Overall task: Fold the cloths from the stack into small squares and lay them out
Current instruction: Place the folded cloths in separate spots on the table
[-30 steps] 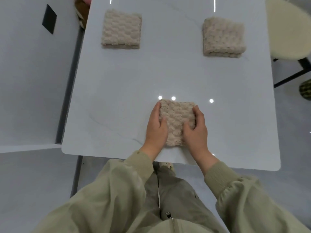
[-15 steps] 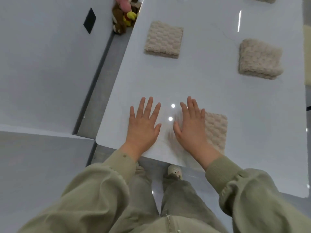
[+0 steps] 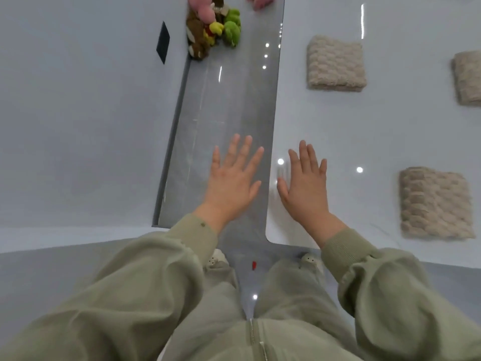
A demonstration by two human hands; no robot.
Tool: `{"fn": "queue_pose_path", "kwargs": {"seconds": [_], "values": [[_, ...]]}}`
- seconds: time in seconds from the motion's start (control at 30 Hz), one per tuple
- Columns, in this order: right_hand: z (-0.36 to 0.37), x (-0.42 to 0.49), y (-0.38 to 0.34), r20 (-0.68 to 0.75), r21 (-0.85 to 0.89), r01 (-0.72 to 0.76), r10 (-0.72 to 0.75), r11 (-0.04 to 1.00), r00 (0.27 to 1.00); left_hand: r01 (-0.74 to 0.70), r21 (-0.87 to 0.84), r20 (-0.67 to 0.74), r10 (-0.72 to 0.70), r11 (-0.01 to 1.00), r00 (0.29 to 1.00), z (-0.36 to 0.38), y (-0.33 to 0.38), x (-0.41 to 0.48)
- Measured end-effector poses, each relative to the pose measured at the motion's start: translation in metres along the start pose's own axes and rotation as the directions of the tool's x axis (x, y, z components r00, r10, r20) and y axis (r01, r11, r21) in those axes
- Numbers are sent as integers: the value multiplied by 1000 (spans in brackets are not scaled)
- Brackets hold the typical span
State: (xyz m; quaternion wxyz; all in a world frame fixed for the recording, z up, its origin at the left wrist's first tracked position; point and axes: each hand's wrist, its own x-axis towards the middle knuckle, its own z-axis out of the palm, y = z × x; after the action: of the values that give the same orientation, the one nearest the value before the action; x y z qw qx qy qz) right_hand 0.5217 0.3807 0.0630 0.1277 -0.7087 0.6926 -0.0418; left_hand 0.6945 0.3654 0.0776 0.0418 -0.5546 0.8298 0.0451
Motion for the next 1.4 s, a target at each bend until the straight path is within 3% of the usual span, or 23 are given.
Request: {"fn": "queue_pose_path", "kwargs": {"seconds": [0.23, 0.53, 0.77, 0.93, 1.1, 1.2, 1.3, 1.4], "values": [[3, 28, -36, -3, -37, -139, 139, 990, 990, -124, 13, 0, 124, 992, 992, -4, -57, 29], [8, 109, -18, -19, 28, -394, 395, 919, 919, -337, 45, 79, 333, 940, 940, -2, -77, 153], [-6, 149, 5, -5, 71, -576, 578, 814, 816, -519, -47, 124, 520, 854, 845, -16, -68, 247], [-18, 169, 16, -33, 127, -707, 715, 696, 698, -679, -52, 149, 678, 732, 720, -21, -48, 303], [-18, 205, 28, -33, 242, -812, 841, 531, 540, -815, -159, 121, 830, 557, 544, -22, -25, 382], [-22, 236, 32, -51, 447, -820, 925, 357, 375, -785, -370, 119, 863, 497, 490, -26, -17, 437], [-28, 265, 33, -34, 715, -682, 983, 151, 183, -653, -580, 151, 852, 487, 501, -29, -10, 482], [-36, 289, 34, 66, 869, -489, 997, -73, -31, -533, -699, 233, 857, 476, 459, -31, 0, 506]]}}
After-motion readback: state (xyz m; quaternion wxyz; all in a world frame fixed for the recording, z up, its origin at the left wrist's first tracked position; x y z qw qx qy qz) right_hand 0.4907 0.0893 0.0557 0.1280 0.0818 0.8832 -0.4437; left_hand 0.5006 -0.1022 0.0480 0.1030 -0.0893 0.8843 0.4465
